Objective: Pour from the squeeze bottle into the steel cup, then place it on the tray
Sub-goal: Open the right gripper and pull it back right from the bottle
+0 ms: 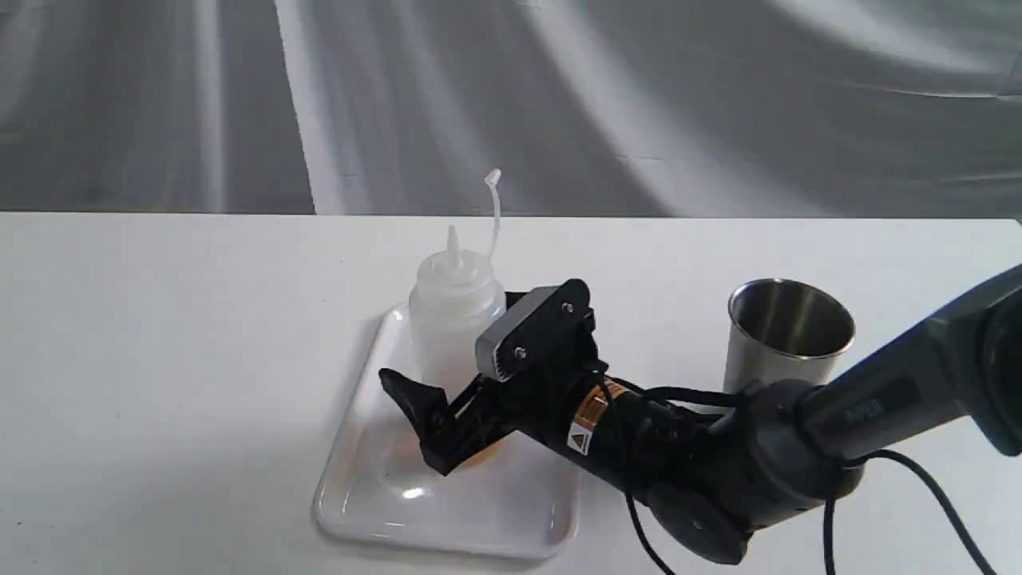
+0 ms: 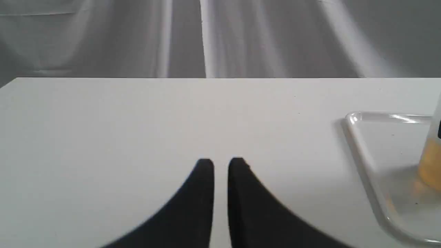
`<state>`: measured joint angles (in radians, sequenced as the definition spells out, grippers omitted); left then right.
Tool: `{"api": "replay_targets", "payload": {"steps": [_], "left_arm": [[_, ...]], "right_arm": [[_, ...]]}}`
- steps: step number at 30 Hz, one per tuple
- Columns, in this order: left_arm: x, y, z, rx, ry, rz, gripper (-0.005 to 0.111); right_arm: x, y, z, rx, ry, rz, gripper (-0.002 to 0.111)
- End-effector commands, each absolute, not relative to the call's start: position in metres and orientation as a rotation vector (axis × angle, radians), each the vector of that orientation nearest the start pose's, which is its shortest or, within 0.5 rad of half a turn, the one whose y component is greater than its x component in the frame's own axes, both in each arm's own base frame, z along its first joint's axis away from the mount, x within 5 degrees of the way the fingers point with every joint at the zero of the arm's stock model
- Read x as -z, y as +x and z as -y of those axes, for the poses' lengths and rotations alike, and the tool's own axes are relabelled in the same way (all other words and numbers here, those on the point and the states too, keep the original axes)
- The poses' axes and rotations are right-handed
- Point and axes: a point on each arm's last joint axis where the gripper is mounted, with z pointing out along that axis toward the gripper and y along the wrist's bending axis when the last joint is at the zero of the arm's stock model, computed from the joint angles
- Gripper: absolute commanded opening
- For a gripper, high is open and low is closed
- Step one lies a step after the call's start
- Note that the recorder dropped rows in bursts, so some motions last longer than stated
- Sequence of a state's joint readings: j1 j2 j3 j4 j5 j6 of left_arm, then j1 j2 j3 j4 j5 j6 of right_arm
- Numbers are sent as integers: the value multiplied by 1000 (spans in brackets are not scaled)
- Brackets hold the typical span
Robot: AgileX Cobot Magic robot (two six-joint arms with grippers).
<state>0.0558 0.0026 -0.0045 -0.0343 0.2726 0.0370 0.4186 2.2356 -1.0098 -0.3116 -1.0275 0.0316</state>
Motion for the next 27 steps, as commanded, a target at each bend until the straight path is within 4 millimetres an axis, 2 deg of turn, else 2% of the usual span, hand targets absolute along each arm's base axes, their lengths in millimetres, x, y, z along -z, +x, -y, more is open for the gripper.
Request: {"api": "replay_targets", "payload": {"steps": [1, 8, 18, 27], "left_arm": [[-189, 55, -2, -31, -40, -1749, 8], [-189, 55, -2, -31, -40, -1749, 8], [-189, 55, -2, -34, -38, -1749, 8], [-189, 55, -2, -31, -41, -1749, 8]], "right_arm": [[-97, 372, -192, -436, -658, -1564, 105], [-93, 367, -189, -431, -651, -1597, 105], [-100, 354, -185, -439, -675, -1602, 105], [-109, 330, -175, -440, -681, -1632, 105]]}}
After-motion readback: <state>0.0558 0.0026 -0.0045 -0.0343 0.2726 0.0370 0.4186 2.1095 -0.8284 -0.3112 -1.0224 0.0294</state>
